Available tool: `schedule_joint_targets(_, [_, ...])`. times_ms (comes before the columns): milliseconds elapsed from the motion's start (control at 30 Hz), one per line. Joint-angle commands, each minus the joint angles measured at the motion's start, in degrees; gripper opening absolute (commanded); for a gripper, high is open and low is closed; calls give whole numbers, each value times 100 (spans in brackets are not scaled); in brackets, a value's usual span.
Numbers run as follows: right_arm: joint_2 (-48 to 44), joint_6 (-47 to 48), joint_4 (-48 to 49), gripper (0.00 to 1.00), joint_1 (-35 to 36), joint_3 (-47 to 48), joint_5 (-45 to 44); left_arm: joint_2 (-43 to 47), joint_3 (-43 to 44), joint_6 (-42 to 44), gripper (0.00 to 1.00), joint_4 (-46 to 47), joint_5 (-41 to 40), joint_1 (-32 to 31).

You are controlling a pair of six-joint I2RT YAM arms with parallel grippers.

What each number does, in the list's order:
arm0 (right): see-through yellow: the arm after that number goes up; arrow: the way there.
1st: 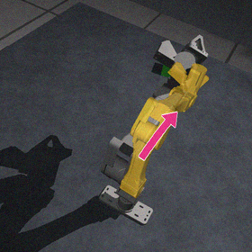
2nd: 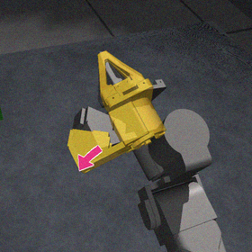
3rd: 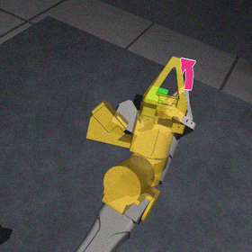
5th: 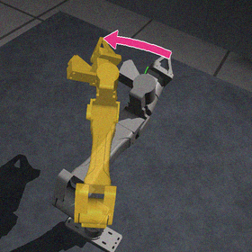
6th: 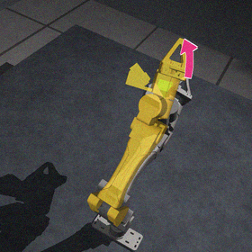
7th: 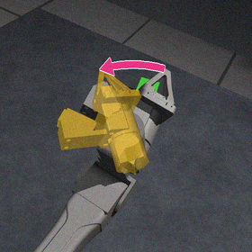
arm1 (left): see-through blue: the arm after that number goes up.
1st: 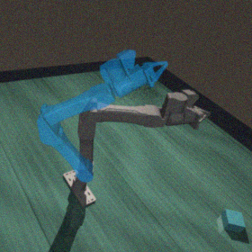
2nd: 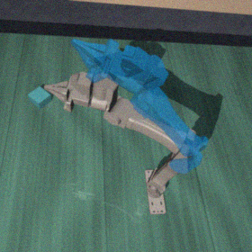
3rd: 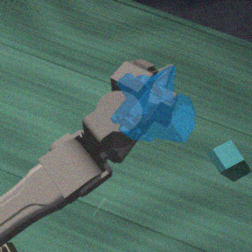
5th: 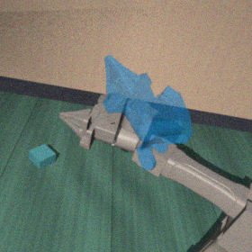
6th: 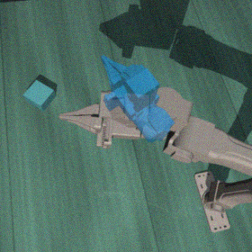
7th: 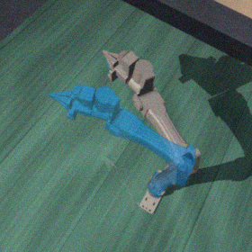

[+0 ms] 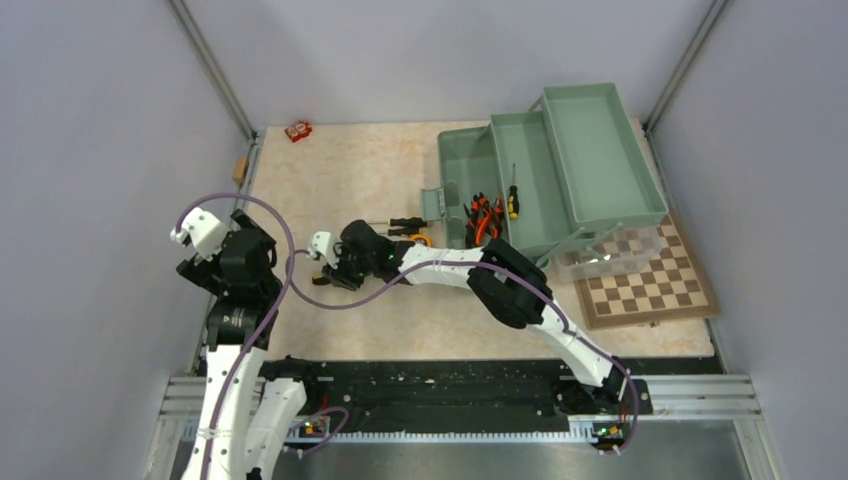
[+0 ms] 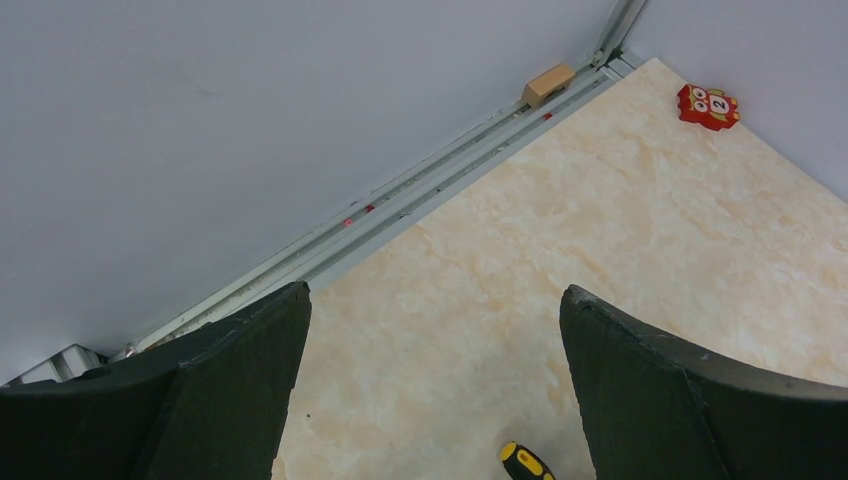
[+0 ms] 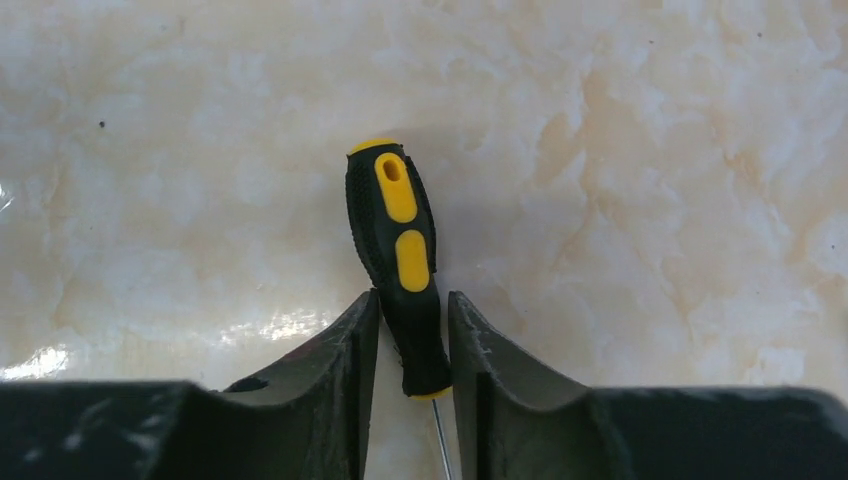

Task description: Pack the tool kit

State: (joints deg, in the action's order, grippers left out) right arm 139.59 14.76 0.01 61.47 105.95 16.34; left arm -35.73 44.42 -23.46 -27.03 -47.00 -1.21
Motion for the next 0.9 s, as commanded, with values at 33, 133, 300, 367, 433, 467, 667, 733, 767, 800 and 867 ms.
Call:
schedule_joint_targets(33, [-72,242,-607,18,176,-76,189,81,-43,-1,99,193,75,32])
schedule_joint_targets(133, [-626,295,-653,3,266,-682,177,74,-48,4,99,201,114,31])
schedule_joint_targets(300, [-1758,-22,-648,0,373,-1549,83,75,-48,8,99,215,187,28])
schedule_joint_targets(367, [-2229,-226,-655,0,374,-1749,25,75,-48,2,99,214,240,18])
schedule_joint_targets(433, [-2685,-379,-693,0,370,-1860,-133,71,-58,8,99,215,300,23])
schedule_joint_targets(467, [-2882,-437,-751,0,370,-1887,-274,68,-63,8,99,220,335,20])
schedule_joint_targets(667, [-3795,-885,-1619,0,262,-1580,-2046,40,-66,30,99,254,581,23])
schedule_joint_targets(733, [-4067,-1031,-1959,0,155,-1433,-2689,36,-65,43,99,256,635,25])
schedule_joint_targets(767, [-4190,-1130,-2111,0,87,-1376,-3072,39,-63,51,99,264,654,17])
schedule_joint_targets(800, [-4307,-1240,-2291,0,-11,-1335,-3398,39,-73,48,99,268,671,19])
schedule_joint_targets(867, [-4552,-1632,-2504,0,-281,-1295,-4004,53,-79,61,99,275,700,20])
